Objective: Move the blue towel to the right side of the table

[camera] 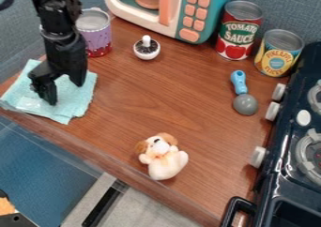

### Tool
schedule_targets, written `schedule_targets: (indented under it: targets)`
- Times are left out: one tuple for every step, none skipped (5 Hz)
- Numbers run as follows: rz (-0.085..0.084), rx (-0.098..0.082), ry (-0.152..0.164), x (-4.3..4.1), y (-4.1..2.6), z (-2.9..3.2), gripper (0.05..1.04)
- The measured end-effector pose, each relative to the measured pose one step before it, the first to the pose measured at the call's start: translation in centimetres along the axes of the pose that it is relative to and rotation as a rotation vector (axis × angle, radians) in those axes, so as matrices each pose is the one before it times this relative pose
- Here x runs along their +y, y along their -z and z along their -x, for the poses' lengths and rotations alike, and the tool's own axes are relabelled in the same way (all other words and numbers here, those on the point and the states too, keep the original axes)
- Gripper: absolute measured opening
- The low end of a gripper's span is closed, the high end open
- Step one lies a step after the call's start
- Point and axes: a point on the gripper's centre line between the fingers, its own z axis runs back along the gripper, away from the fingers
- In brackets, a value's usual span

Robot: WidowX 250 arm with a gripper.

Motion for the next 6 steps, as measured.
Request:
schedule_targets:
  targets:
    - [-0.0203,0.0135,0.0071,0.935,0.328,-0.898,1.001]
    - [-0.0409,-0.0323,0.0039,0.598,0.045,-0.770,1.000]
    - [-0.0297,-0.0347,0.0595,1.106,0.009,-1.904,1.000]
    - [-0.0409,-0.0508,0.0934,1.957,-0.051,-3.206,1.000]
    - [-0.0265,-0.0421,0.0851,2.349,0.286,-2.876,1.000]
    - [-0.0120,-0.0410,0.0949,2.567,0.388,-2.910,1.000]
